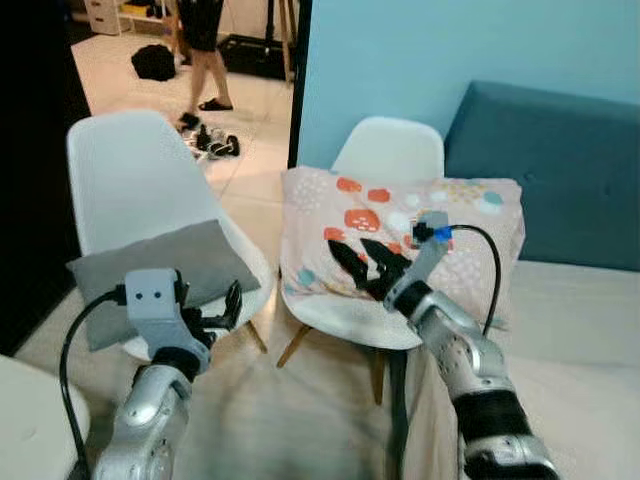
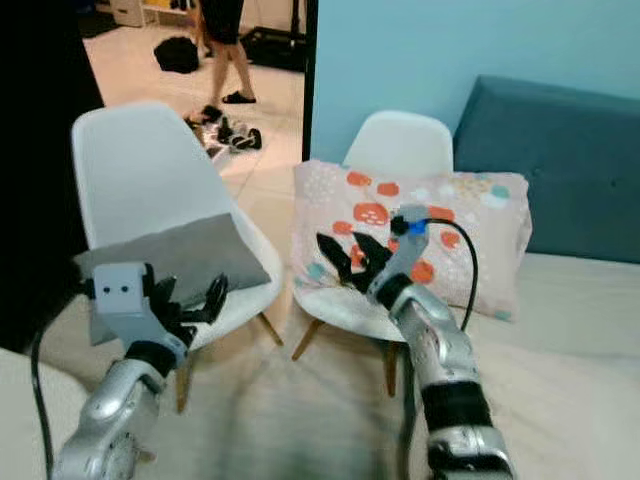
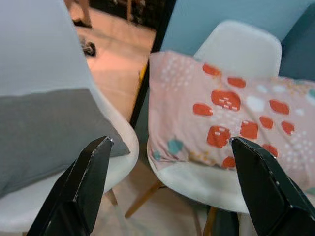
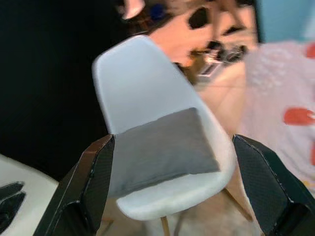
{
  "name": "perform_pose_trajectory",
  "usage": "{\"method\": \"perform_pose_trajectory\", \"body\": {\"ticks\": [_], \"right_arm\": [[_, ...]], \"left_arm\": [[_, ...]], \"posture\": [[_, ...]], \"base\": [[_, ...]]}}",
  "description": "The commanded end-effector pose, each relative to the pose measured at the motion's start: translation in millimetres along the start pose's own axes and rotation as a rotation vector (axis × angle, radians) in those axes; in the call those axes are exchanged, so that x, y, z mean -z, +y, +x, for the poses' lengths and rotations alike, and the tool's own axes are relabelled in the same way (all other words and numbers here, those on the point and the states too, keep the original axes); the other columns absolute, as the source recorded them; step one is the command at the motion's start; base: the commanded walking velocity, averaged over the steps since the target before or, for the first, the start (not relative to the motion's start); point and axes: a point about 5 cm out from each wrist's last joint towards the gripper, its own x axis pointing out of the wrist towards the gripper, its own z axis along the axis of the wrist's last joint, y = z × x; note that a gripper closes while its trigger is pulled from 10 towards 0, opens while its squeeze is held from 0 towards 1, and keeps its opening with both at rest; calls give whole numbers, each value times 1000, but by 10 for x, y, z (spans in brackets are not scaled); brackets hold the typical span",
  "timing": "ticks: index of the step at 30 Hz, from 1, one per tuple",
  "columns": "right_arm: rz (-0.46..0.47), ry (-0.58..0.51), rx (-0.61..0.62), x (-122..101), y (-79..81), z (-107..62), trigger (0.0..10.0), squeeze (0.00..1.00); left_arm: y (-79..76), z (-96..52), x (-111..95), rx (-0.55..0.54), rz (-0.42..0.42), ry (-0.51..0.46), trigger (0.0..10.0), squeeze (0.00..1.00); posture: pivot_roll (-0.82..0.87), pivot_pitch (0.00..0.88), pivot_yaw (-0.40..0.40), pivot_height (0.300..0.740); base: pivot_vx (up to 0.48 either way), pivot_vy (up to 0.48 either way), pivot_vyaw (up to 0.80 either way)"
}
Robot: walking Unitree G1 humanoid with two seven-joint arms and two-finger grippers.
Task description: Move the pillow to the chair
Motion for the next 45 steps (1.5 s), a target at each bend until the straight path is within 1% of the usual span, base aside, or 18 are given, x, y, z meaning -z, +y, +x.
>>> {"method": "perform_pose_trajectory", "body": {"ticks": [1,6,11,13,14,15,26,31,32,34,35,37,38,40,41,43,44,45], "right_arm": [[42,-7,88,5,-163,-84,10000,0],[33,-27,150,-14,-230,-111,10000,0],[19,-22,160,-11,-238,-120,10000,0],[0,-15,163,-4,-236,-129,10000,0],[-49,0,154,9,-209,-130,10000,0],[-65,4,147,15,-196,-124,10000,0],[-133,51,132,43,-155,-104,10000,0],[-179,71,142,39,-185,-132,10000,0],[-213,79,166,19,-259,-180,10000,0],[-213,79,166,19,-259,-180,10000,0],[-229,82,182,9,-309,-214,10000,0],[-285,103,251,-1,-484,-344,10000,0],[-285,103,251,-1,-484,-344,10000,0],[-322,131,319,17,-641,-474,10000,0],[-322,131,319,17,-641,-474,10000,0],[-340,175,390,87,-786,-609,10000,0],[-340,175,390,87,-786,-609,10000,0],[-337,199,429,140,-857,-688,10000,0]], "left_arm": [[-51,2,6,19,-8,4,10000,0],[-54,4,6,25,-7,3,10000,0],[-54,5,6,26,-6,2,10000,0],[-54,6,5,27,-6,2,10000,0],[-51,7,4,28,-4,0,10000,0],[-50,7,3,28,-3,0,10000,0],[-43,8,4,26,-5,-1,10000,0],[-39,8,2,25,-9,-3,10000,0],[-37,5,-2,24,-10,-5,10000,0],[-37,5,-2,24,-10,-5,10000,0],[-33,4,-6,23,-11,-6,10000,0],[-16,-12,-34,16,-1,-16,10000,0],[-16,-12,-34,16,-1,-16,10000,0],[34,-36,-63,-5,-4,-25,10000,0],[34,-36,-63,-5,-4,-25,10000,0],[160,-52,-80,-53,8,-30,10000,0],[160,-52,-80,-53,8,-30,10000,0],[263,-67,-69,-89,19,-24,10000,0]], "posture": [[-8,0,-93,735],[-8,0,-92,735],[-10,0,-91,735],[-13,0,-89,735],[-14,0,-89,735],[-14,0,-89,735],[-10,0,-92,735],[-10,0,-92,735],[-12,0,-94,735],[-12,0,-94,735],[-12,0,-94,735],[-20,0,-96,735],[-20,0,-96,735],[-22,0,-97,735],[-22,0,-97,735],[-21,0,-98,735],[-21,0,-98,735],[-17,0,-98,735]], "base": [[0,0,-788],[0,0,-788],[0,0,-788],[0,0,-788],[0,0,-788],[0,0,-788],[0,0,-788],[0,0,-788],[0,0,-788],[0,0,-788],[0,0,-788],[0,0,-788],[0,0,-788],[0,0,-788],[0,0,-788],[0,0,-788],[0,0,-788],[0,0,-788]]}}
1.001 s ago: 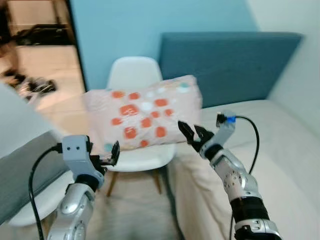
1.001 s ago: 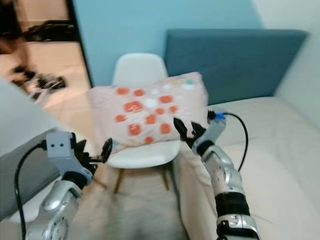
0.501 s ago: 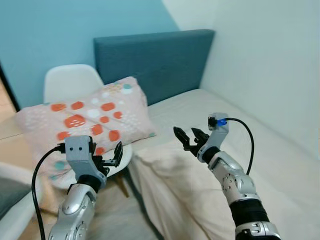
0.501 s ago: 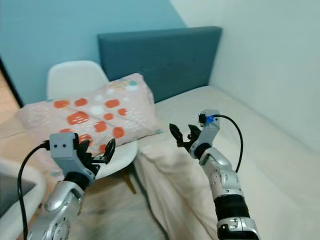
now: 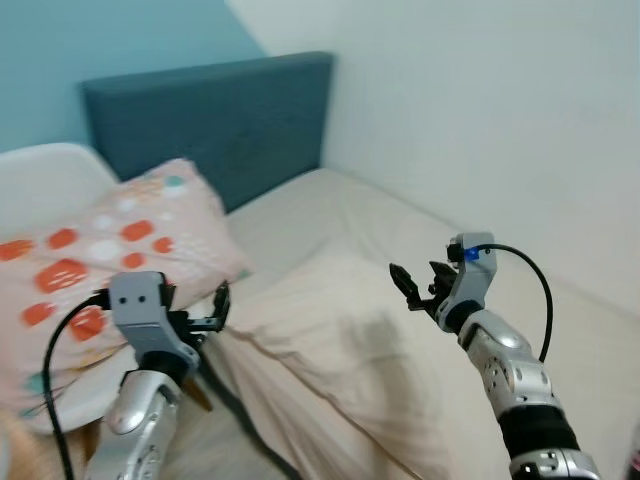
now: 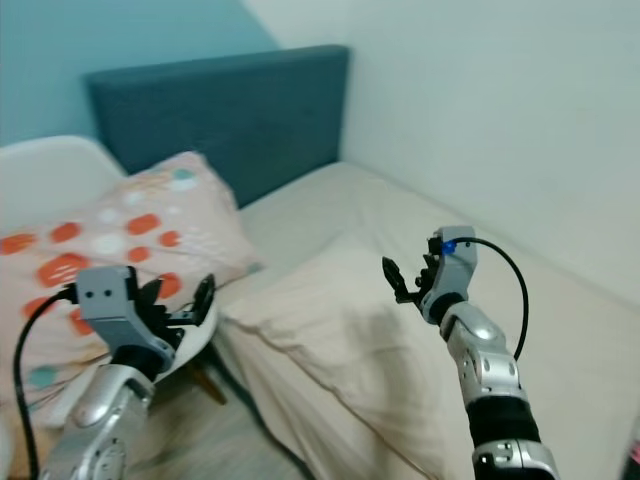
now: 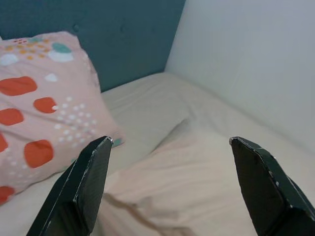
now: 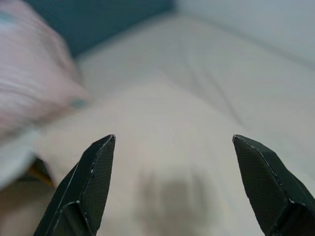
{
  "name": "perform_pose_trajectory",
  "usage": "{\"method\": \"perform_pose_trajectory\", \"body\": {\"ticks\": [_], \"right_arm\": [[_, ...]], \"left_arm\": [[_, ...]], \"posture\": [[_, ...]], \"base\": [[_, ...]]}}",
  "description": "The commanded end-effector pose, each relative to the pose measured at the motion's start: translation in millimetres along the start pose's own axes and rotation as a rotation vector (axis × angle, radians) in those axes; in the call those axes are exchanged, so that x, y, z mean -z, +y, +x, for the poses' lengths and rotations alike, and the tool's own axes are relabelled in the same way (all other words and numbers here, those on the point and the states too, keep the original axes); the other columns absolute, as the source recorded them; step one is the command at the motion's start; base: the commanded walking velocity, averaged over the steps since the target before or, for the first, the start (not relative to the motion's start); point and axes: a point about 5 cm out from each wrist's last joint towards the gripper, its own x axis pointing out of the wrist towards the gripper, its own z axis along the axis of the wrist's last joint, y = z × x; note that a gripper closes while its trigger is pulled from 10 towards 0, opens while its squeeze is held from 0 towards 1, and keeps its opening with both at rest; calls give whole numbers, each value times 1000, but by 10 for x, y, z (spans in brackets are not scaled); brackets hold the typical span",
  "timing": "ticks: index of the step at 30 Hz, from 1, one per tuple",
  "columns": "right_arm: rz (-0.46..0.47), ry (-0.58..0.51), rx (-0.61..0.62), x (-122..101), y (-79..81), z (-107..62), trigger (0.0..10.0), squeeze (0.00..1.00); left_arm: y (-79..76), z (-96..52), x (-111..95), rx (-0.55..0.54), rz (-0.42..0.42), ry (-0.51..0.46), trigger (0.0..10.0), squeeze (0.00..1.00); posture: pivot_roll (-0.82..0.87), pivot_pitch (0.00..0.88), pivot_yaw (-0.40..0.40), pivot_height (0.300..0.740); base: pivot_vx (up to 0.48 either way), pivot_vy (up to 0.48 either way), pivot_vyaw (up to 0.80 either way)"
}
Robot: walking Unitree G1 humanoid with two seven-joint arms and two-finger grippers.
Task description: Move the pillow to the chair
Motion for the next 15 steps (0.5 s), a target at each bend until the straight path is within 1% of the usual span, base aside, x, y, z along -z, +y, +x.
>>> {"method": "perform_pose_trajectory", "body": {"ticks": [1,2,3,4,5,7,8,9,12,14,15], "right_arm": [[-10,61,82,161,-156,-71,10000,0],[-10,85,110,223,-203,-97,10000,0],[-10,85,110,223,-203,-97,10000,0],[-1,113,146,293,-263,-128,10000,0],[-1,113,146,293,-263,-128,10000,0],[18,156,212,395,-377,-178,10000,0],[18,156,212,395,-377,-178,10000,0],[30,175,240,441,-427,-196,10000,0],[36,184,255,466,-454,-205,10000,0],[54,217,255,564,-426,-186,10000,0],[54,217,255,564,-426,-186,10000,0]], "left_arm": [[196,-21,62,-71,21,26,10000,0],[283,-33,81,-100,35,35,10000,0],[283,-33,81,-100,35,35,10000,0],[391,-52,125,-131,68,57,10000,0],[391,-52,125,-131,68,57,10000,0],[571,-99,248,-176,107,110,10000,0],[571,-99,248,-176,107,110,10000,0],[653,-130,334,-196,123,143,10000,0],[698,-151,386,-207,130,163,10000,0],[938,-275,812,-282,157,329,10000,0],[938,-275,812,-282,157,329,10000,0]], "posture": [[-19,0,-96,735],[-19,0,-96,735],[-19,0,-96,735],[-22,0,-92,735],[-22,0,-92,735],[-26,0,-87,735],[-26,0,-87,735],[-25,0,-84,735],[-25,0,-84,735],[-33,0,-74,735],[-33,0,-74,735]], "base": [[0,0,-788],[0,0,-788],[0,0,-788],[0,0,-788],[0,0,-788],[0,0,-784],[0,0,-781],[0,0,-781],[0,0,-781],[0,0,-772],[0,0,-769]]}}
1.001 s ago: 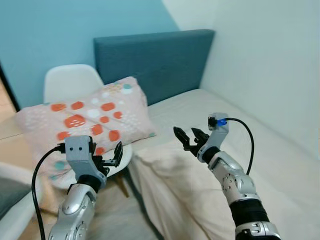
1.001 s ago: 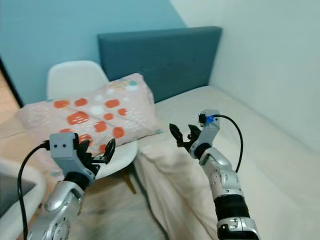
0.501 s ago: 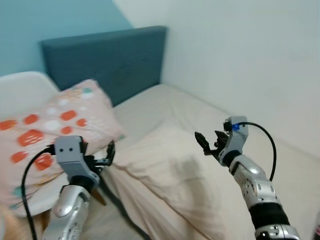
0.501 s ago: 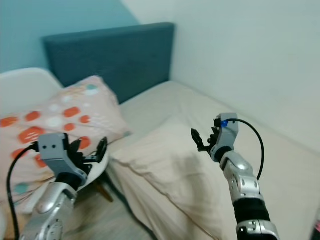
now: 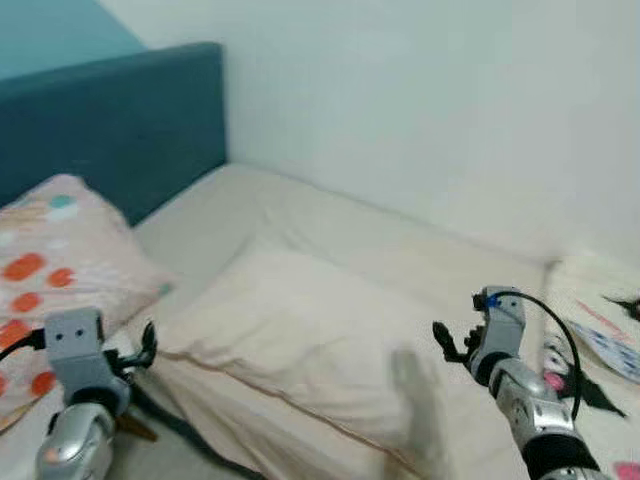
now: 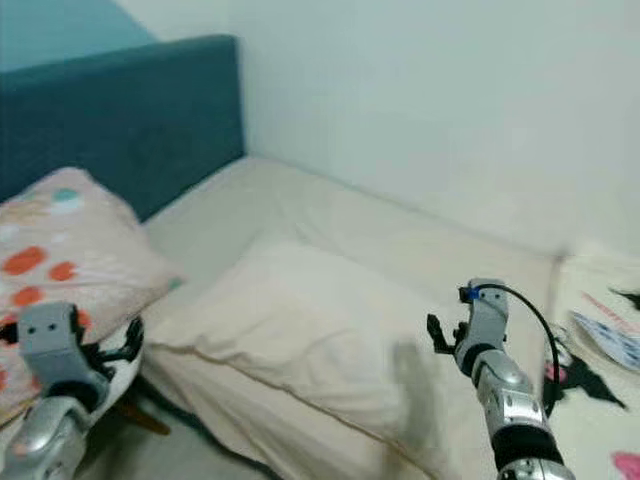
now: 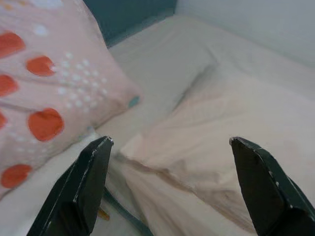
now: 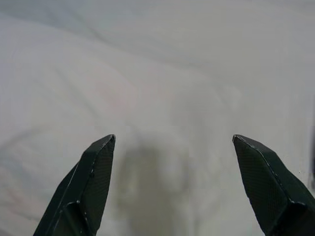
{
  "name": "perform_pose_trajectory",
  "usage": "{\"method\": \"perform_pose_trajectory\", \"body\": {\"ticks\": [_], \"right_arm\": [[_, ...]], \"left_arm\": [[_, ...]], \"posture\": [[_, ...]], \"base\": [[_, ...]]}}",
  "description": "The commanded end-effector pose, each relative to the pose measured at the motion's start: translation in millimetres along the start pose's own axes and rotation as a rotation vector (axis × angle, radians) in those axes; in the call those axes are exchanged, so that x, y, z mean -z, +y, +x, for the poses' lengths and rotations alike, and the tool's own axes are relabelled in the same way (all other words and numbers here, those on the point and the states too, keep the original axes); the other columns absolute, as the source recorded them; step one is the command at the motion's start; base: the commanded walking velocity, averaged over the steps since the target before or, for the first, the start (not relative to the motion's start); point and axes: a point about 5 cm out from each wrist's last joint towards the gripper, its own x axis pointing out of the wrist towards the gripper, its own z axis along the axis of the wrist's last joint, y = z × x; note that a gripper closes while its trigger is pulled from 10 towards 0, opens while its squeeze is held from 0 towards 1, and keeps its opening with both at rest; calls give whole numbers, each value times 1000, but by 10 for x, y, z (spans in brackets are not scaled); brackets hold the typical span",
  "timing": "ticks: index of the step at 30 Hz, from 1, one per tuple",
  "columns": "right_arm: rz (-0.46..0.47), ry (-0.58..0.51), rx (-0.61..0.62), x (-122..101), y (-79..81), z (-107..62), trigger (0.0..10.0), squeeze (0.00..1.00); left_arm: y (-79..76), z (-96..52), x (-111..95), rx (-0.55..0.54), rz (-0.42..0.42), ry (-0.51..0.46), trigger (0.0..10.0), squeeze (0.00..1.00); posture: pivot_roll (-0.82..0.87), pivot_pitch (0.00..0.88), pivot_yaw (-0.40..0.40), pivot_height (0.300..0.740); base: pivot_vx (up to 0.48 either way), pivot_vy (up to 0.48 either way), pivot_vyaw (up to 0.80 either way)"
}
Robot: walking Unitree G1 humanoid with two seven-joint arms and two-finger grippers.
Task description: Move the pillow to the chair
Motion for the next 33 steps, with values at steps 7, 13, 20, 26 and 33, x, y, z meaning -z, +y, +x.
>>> {"method": "perform_pose_trajectory", "body": {"ticks": [7,13,20,26,33], "right_arm": [[46,139,22,391,34,-21,10000,0],[87,192,-6,564,93,-53,10000,0],[189,155,-109,505,290,8,10000,0],[323,123,-128,361,358,79,10000,0],[455,79,-148,227,385,123,10000,0]], "left_arm": [[253,-185,926,-120,16,378,10000,0],[251,-311,1177,-141,12,498,10000,0],[230,-474,1402,-159,1,597,10000,0],[302,-601,1536,-171,18,663,10000,0],[449,-850,1684,-197,34,743,10000,0]], "posture": [[-18,0,-77,735],[-15,0,-81,735],[-15,0,-79,735],[2,0,-85,715],[7,0,-80,690]], "base": [[0,0,-761],[0,0,-736],[0,0,-101],[0,0,0],[0,0,0]]}}
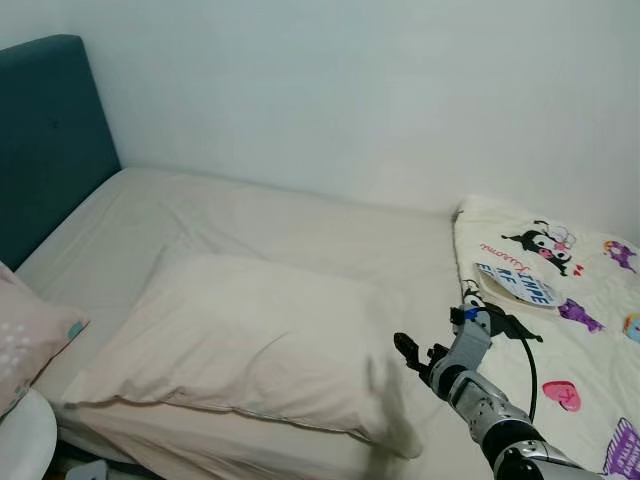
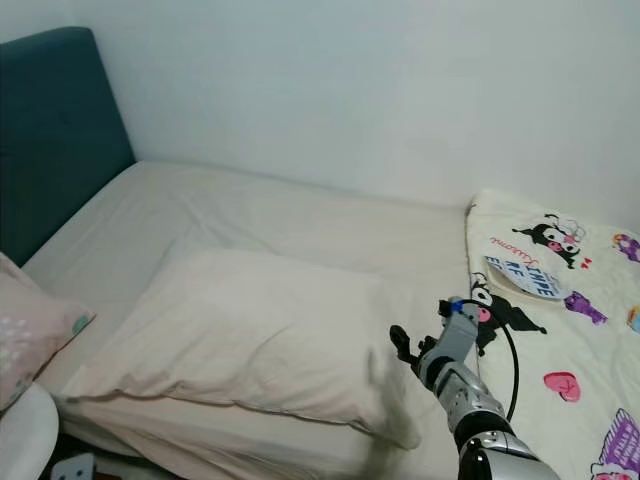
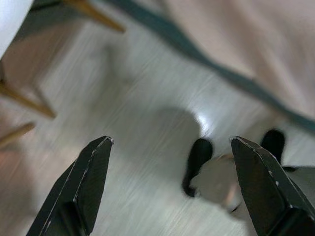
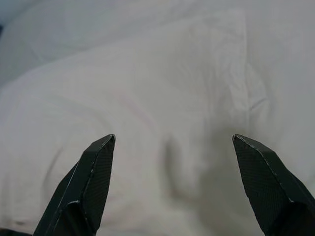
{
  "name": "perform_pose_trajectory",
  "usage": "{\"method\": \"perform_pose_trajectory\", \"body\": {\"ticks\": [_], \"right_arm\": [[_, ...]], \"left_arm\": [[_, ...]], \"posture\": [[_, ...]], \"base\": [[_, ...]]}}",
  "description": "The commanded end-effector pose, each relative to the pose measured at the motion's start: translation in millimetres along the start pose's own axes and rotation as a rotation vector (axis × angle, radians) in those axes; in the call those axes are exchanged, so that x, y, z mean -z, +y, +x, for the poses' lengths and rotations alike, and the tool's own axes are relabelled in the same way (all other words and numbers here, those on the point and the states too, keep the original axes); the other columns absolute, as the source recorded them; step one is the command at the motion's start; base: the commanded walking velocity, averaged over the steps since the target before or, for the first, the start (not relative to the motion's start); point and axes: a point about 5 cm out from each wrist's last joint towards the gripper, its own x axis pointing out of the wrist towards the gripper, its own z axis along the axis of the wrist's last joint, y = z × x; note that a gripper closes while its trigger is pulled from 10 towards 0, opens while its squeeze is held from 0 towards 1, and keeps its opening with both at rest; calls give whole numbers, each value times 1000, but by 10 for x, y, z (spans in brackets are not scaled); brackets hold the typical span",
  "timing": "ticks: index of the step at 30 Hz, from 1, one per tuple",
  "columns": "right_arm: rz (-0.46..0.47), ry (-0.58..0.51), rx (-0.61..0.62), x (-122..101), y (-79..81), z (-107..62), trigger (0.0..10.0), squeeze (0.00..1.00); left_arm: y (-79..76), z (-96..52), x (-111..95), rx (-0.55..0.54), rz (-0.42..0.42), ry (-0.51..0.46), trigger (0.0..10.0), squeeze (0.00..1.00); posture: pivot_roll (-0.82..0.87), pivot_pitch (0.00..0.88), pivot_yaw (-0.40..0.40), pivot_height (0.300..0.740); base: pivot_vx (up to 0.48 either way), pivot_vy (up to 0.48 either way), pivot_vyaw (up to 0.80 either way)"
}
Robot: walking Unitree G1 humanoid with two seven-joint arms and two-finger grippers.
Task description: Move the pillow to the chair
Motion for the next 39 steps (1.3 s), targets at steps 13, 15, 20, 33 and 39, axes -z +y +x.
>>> {"method": "perform_pose_trajectory", "body": {"ticks": [13,15,20,33,39], "right_arm": [[91,-31,37,-38,-116,-41,10000,0],[97,-36,44,-49,-138,-50,10000,0],[136,-70,48,-115,-186,-72,10000,0],[180,-106,105,-168,-293,-115,10000,0],[201,-129,108,-179,-326,-134,10000,0]], "left_arm": [[-39,-25,100,7,-5,-4,10000,0],[-40,-25,95,7,-9,-11,10000,0],[132,-4,-65,-12,-20,-56,10000,0],[287,14,-343,-28,-11,-158,10000,0],[305,-3,-320,-21,2,-175,10000,0]], "posture": [[13,0,-76,645],[13,0,-76,640],[16,0,-66,615],[43,0,-47,555],[52,12,-36,525]], "base": [[0,0,0],[0,0,0],[0,0,0],[0,0,0],[0,0,0]]}}
